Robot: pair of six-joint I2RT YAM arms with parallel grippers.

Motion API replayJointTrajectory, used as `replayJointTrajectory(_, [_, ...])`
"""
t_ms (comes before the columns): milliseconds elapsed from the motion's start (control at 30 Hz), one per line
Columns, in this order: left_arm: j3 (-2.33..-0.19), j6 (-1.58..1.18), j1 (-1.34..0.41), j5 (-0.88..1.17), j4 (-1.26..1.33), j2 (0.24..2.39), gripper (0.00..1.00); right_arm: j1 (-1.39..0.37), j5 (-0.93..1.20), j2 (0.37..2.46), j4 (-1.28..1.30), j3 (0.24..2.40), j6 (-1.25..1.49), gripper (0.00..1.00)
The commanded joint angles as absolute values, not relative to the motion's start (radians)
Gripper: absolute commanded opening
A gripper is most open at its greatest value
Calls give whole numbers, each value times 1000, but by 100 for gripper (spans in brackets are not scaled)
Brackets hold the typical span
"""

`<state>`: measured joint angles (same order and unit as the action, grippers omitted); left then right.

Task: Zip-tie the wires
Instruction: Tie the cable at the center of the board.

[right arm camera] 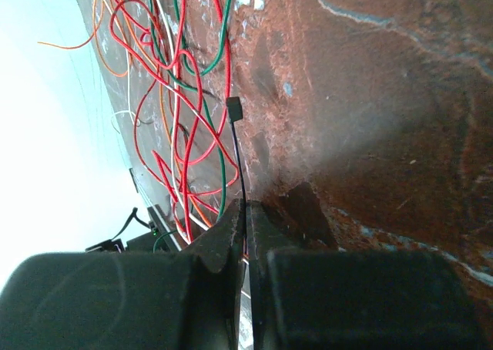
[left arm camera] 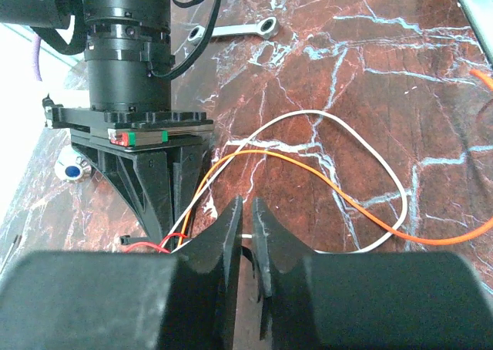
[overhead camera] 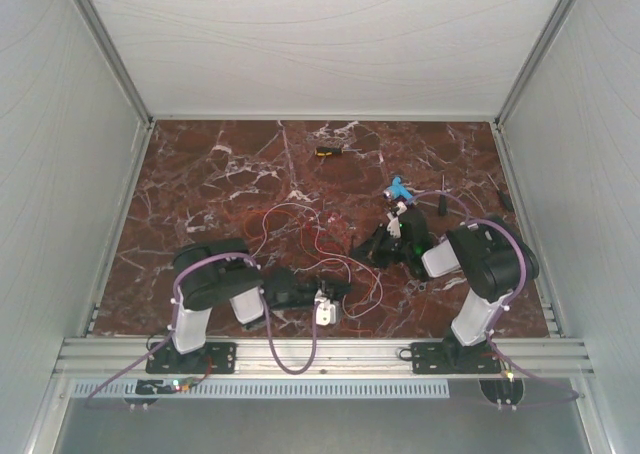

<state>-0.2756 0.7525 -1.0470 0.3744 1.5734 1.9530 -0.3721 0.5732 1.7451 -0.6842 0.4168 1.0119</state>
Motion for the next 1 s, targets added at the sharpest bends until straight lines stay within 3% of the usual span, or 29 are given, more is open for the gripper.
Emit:
replayJointTrajectory(0, [-298,696,-1031,428,1657,1963,9,-379,542,1734,-612,390,990,0])
replayJointTrajectory(267, [-296,628,-982,472,1665,1954,27,-379,588,1748,-669,385,1022,0])
replayJointTrajectory(567, [-291,532,-925,571,1830,1991,29,-375,688,1820,-787,385,1097,0])
replayJointTrajectory(700, [-294,520,-914,584,1830,1994,14,-377,712,1833,-797,394,1102,0])
replayJointTrajectory(967, [-310,451,-865,639,1830,1953,2,-390,702,1774,-707,404,1006,0])
